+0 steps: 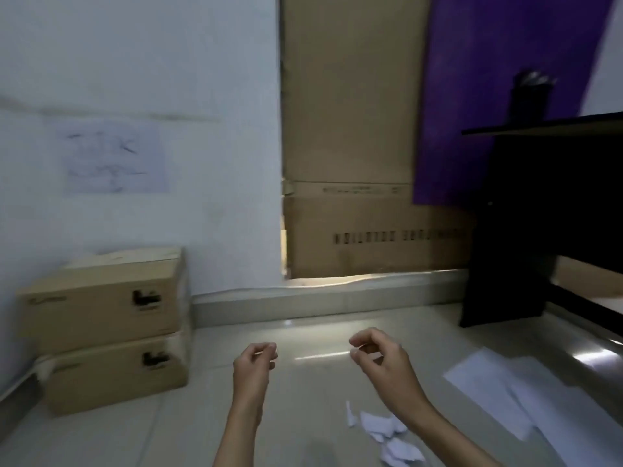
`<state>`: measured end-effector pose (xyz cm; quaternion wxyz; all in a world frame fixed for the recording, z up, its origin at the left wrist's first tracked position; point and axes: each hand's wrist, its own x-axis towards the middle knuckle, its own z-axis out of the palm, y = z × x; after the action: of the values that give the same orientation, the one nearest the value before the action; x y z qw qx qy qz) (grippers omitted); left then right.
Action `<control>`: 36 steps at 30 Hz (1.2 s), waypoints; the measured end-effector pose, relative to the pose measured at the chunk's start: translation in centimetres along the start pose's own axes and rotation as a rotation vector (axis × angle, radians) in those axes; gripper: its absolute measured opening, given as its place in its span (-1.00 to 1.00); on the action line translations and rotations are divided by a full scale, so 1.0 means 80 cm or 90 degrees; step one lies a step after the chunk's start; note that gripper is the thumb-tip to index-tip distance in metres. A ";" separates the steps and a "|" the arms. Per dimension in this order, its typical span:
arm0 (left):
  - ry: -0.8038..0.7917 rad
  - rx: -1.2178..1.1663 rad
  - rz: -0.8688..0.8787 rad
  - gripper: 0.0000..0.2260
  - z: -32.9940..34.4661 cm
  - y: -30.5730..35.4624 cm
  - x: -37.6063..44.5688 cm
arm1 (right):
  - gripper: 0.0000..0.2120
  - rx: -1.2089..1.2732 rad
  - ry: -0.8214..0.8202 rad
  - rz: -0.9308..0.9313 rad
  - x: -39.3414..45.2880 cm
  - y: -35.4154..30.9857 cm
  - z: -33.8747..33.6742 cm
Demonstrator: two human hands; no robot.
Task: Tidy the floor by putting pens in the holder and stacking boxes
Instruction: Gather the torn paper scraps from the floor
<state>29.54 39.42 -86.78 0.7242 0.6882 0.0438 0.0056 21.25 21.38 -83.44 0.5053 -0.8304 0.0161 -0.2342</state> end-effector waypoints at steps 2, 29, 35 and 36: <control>0.038 0.038 0.001 -0.87 -0.047 0.005 0.005 | -0.89 -0.002 -0.069 -0.028 0.008 -0.011 0.046; 0.398 0.528 -0.284 -0.85 -0.545 -0.077 -0.450 | -0.91 -0.018 -0.790 -0.371 -0.277 -0.146 0.483; 0.426 0.567 -0.389 -0.78 -0.581 -0.117 -0.543 | -0.89 -0.087 -0.903 -0.403 -0.331 -0.130 0.519; 0.426 0.572 -0.400 -0.77 -0.586 -0.126 -0.551 | -0.89 -0.097 -0.917 -0.405 -0.341 -0.127 0.526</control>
<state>-18.20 82.57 -96.64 0.2799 0.8399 0.4650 -0.0115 11.89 68.50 -100.98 0.2418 -0.7747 -0.5372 0.2299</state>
